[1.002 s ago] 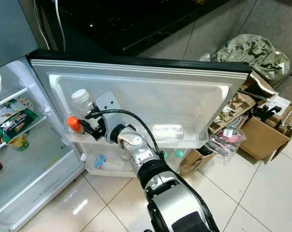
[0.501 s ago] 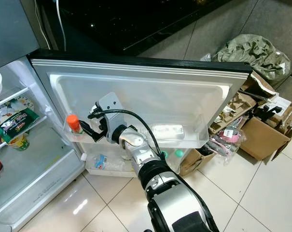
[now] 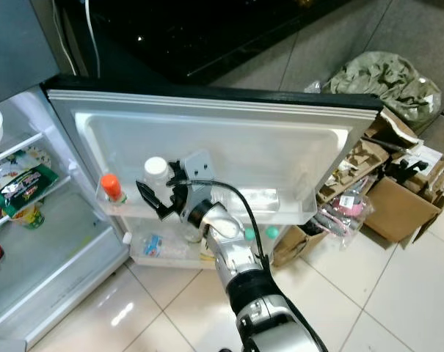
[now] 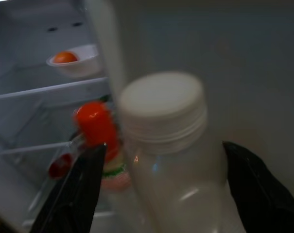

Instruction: Restocking fridge

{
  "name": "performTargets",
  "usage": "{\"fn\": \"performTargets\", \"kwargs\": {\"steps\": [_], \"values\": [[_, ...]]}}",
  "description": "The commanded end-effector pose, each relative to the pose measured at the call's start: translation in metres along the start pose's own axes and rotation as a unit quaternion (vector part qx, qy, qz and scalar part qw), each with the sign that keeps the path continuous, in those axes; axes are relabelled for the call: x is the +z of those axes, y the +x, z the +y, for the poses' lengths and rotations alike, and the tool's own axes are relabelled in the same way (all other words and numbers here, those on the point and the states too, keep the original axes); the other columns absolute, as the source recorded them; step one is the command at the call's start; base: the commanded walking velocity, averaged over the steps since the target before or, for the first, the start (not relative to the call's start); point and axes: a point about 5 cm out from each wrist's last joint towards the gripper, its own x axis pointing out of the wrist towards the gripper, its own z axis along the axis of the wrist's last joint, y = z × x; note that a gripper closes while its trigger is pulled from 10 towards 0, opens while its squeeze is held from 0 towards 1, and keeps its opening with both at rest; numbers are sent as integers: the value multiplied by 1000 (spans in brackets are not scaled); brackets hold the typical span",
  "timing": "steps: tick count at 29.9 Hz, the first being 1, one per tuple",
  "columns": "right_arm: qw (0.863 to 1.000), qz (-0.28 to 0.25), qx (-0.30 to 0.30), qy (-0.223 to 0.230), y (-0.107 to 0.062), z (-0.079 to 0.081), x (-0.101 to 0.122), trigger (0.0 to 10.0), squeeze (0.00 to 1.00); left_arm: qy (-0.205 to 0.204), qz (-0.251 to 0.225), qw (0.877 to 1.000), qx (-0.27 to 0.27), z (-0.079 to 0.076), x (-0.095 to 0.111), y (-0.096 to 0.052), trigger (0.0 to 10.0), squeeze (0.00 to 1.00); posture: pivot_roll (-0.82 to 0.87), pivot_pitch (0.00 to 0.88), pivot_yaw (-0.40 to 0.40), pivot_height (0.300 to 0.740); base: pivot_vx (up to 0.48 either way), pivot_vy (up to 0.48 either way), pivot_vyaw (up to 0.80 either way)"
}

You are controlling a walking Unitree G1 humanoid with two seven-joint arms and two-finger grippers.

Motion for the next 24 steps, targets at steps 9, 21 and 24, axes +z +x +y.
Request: {"fn": "performTargets", "kwargs": {"steps": [9,21,24], "values": [[1000,25,7,11,-23,1,-2,10000,1000,2,34,999,-3,-4,-16,-1,10000,0,101,315,-29,710,0,0,0],[994,90,55,-13,-77,-6,12,10000,0,4,36,999,-5,-4,-18,0,10000,0,67,321,-29,710,0,0,0],[992,117,36,-27,-91,-15,13,10000,0,4,38,999,-7,-5,-19,0,10000,0,62,323,-29,710,0,0,0]]}}
